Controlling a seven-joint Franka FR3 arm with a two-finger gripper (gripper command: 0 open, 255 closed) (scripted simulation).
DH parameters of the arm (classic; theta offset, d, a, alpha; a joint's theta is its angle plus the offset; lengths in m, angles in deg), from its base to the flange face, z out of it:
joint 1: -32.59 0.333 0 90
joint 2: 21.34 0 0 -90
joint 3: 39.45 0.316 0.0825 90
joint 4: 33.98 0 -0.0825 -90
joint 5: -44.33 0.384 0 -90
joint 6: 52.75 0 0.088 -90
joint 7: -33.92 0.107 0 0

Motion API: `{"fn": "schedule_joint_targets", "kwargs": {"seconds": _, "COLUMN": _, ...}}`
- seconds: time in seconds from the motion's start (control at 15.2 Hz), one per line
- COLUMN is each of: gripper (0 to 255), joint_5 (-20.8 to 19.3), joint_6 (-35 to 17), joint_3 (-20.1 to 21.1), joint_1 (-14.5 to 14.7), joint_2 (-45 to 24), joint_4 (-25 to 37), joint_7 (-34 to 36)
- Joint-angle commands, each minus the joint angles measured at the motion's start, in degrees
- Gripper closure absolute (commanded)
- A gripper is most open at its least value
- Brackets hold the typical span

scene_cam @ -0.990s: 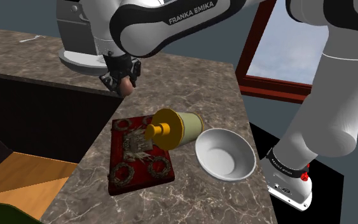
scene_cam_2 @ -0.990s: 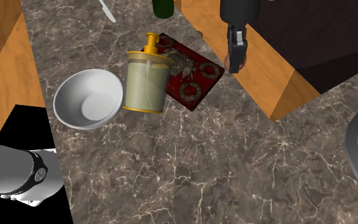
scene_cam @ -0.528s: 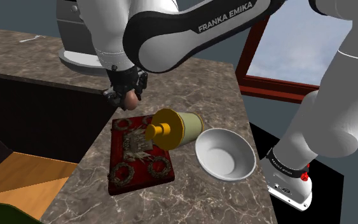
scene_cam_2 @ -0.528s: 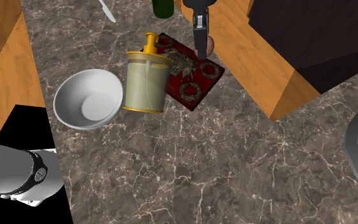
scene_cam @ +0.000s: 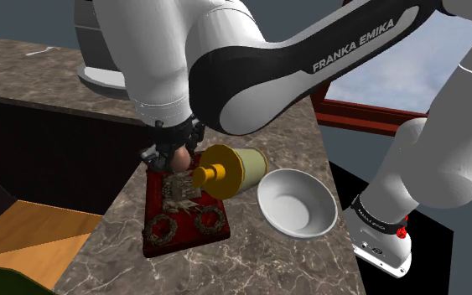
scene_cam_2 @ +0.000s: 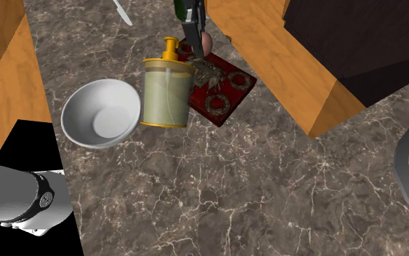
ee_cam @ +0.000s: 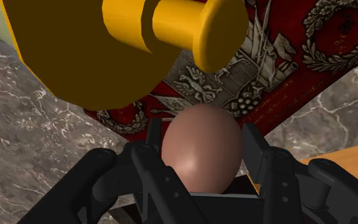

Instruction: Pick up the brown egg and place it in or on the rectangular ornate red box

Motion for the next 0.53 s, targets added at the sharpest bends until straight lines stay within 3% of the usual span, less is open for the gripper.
{"fn": "schedule_joint_targets", "kwargs": {"seconds": 0.0, "gripper": 255, "joint_5": -0.4, "joint_6": -1.1, "joint_3": 0.1, "joint_1": 0.1, "joint_2": -0.4, "joint_4": -0.9, "joint_7": 0.7}}
{"fn": "schedule_joint_targets", "kwargs": {"seconds": 0.46, "gripper": 255, "joint_5": -2.8, "joint_6": -5.5, "joint_3": -0.2, "joint_1": 0.3, "joint_2": -3.0, "joint_4": -3.6, "joint_7": 3.2}}
